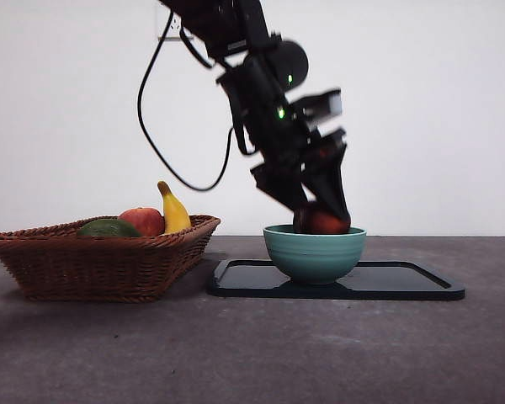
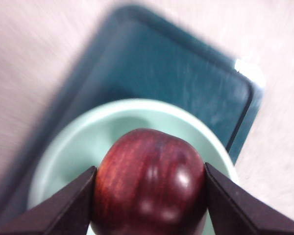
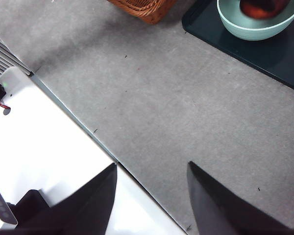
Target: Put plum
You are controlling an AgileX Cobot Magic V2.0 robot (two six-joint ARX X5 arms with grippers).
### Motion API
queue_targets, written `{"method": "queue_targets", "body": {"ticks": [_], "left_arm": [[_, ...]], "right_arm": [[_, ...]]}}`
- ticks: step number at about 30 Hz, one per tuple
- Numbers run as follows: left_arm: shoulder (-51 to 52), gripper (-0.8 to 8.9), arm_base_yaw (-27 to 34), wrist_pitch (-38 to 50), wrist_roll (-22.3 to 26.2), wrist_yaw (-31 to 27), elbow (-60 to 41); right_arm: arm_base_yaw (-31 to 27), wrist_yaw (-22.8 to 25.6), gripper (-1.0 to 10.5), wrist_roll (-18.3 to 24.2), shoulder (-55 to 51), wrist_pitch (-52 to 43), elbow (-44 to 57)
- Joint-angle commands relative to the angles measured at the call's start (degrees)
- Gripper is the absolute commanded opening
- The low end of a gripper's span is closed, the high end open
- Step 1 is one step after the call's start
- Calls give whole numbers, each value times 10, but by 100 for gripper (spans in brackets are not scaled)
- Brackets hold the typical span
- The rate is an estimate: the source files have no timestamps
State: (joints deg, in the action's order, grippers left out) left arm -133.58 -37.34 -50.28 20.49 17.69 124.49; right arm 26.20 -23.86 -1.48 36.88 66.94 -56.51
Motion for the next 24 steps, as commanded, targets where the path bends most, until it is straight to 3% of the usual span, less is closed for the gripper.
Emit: {"method": "queue_targets", "body": {"ticks": [1,5,13,24], "left_arm": [[-7,213,3,-32,-7,-1,51],[-7,212,14,-87,-24,7,106],[11,172,51,-178,-34,76,209],[104,173,126,-295,-6,82,233]], "right_arm": [[3,-2,229,7,3,-2,-3],[3,-2,229,7,3,-2,-3],[3,-2,229,7,3,0,-3],[3,-2,229,7,3,0,-3]]}}
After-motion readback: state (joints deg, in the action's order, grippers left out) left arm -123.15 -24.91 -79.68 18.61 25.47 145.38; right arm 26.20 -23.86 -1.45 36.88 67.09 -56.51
